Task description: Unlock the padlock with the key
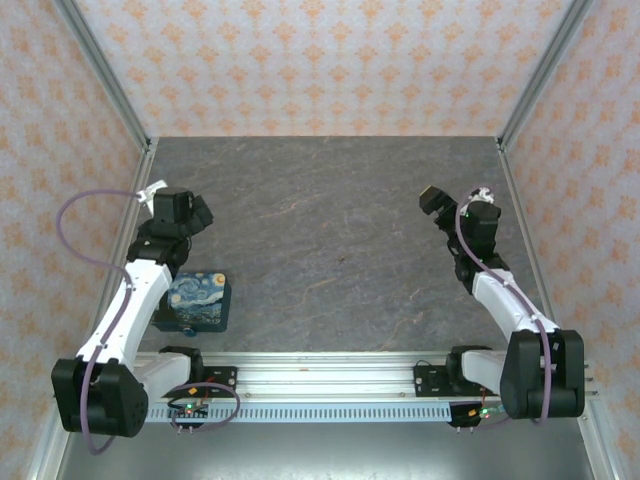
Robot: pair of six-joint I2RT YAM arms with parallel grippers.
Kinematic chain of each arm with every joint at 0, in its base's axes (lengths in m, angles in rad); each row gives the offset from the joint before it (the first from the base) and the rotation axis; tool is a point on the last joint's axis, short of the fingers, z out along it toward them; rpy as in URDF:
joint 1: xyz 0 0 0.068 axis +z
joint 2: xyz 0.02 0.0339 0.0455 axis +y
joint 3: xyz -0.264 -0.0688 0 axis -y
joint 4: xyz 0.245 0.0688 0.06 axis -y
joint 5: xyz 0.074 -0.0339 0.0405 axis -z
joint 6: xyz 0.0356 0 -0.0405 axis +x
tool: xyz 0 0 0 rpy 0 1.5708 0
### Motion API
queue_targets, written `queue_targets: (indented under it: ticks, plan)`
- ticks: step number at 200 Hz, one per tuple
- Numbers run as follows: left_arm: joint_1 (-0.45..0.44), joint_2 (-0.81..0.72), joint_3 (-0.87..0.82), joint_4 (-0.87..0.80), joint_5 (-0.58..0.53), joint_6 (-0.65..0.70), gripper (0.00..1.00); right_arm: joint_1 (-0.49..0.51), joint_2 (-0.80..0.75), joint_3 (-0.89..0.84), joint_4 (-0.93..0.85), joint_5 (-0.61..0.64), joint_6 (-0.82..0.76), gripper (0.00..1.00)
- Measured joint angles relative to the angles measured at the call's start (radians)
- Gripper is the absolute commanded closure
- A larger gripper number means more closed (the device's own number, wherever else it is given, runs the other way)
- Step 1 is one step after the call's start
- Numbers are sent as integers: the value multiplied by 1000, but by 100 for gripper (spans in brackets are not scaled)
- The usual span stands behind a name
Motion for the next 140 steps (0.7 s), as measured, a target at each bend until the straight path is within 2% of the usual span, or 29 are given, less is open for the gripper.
queue_targets:
  ticks: [18, 38, 71, 108, 140]
  plan:
    - [19, -14, 14, -146, -27, -80, 0, 68, 2, -18, -5, -68, 90, 3]
    - [26, -14, 14, -272, -48, -154, 0, 201, 4, -28, -36, -106, 149, 3]
    - [26, -23, -8, -364, -80, -233, 0, 380, 4, -48, -46, -120, 193, 3]
    - [26, -70, -79, -381, -21, -255, 0, 486, 6, -73, -47, -105, 210, 3]
    - [16, -105, -129, -379, 71, -272, 0, 501, 51, -73, -45, -93, 216, 3]
